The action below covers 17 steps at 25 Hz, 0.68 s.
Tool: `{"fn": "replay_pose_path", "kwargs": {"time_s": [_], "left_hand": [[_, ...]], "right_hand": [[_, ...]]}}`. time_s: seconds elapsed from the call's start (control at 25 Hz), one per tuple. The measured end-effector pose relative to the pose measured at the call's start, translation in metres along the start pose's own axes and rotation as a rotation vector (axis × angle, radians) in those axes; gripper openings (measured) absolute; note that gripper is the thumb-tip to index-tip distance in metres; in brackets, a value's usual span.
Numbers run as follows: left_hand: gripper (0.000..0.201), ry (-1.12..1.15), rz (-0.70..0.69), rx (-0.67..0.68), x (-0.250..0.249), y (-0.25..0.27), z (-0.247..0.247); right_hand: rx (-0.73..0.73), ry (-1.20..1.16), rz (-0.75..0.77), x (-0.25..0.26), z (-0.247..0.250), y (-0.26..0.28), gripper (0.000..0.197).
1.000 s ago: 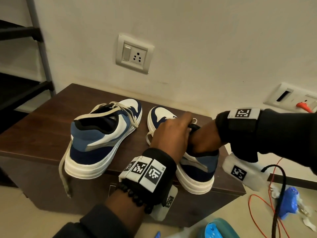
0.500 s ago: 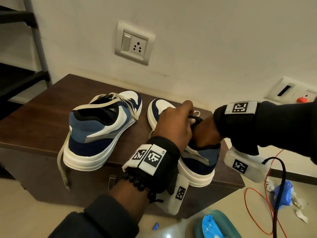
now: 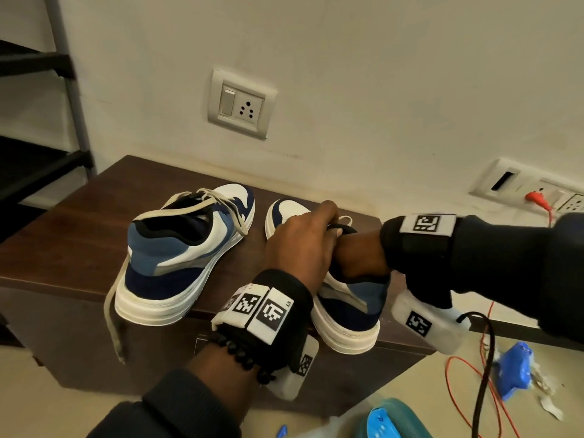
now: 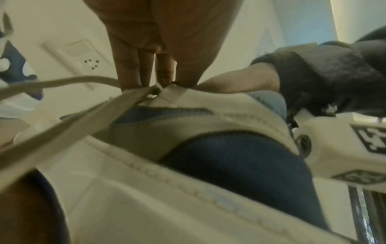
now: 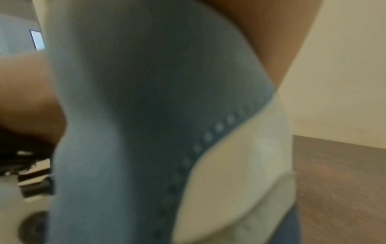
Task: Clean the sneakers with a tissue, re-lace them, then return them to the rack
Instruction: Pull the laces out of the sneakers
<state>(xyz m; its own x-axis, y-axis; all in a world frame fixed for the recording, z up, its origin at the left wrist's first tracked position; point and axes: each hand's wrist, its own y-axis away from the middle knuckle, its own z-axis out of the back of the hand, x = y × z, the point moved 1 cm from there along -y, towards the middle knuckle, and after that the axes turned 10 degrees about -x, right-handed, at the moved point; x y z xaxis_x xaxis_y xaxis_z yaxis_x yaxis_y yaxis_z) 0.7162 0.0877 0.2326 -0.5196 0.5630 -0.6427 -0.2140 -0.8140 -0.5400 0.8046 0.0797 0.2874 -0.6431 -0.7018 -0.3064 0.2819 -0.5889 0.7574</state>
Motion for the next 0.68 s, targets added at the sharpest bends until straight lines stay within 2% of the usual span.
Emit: {"fn": "replay_pose_path", "kwargs": {"time_s": [0.04,0.08,0.12,0.16,0.2,0.28,0.4,0.56,0.68], "left_hand": [[0.015,-0.013,-0.030,-0.014,-0.001,0.000,-0.004],[0.015,-0.005,-0.052,-0.029,-0.003,0.000,-0.008],[0.014,0.006,-0.069,-0.040,-0.003,0.000,-0.012],[0.014,0.006,-0.091,-0.047,-0.003,0.000,-0.015],[0.015,-0.014,-0.116,-0.044,-0.002,0.000,-0.018],[0.019,-0.055,-0.140,-0.026,0.000,0.001,-0.022],[0.021,-0.061,-0.132,-0.033,0.000,0.002,-0.023],[0.021,-0.080,-0.121,-0.004,-0.003,0.002,-0.023],[0.020,-0.089,-0.109,-0.004,-0.002,0.001,-0.023]], "right_hand": [[0.003,-0.035,-0.104,0.000,-0.004,-0.001,0.030],[-0.072,-0.107,-0.134,-0.006,-0.006,-0.001,0.024],[-0.109,-0.233,-0.180,-0.013,-0.011,0.002,0.023],[-0.063,-0.441,-0.218,-0.012,-0.010,0.007,0.009],[-0.187,-0.597,-0.151,-0.022,-0.016,0.009,0.007],[-0.147,-0.774,-0.131,-0.034,-0.019,0.023,0.019],[-0.134,-0.976,-0.046,-0.037,-0.019,0.034,0.021],[-0.004,-1.056,-0.053,-0.035,-0.010,0.034,0.047],[0.131,-0.961,-0.118,-0.029,-0.004,0.025,0.033]]}}
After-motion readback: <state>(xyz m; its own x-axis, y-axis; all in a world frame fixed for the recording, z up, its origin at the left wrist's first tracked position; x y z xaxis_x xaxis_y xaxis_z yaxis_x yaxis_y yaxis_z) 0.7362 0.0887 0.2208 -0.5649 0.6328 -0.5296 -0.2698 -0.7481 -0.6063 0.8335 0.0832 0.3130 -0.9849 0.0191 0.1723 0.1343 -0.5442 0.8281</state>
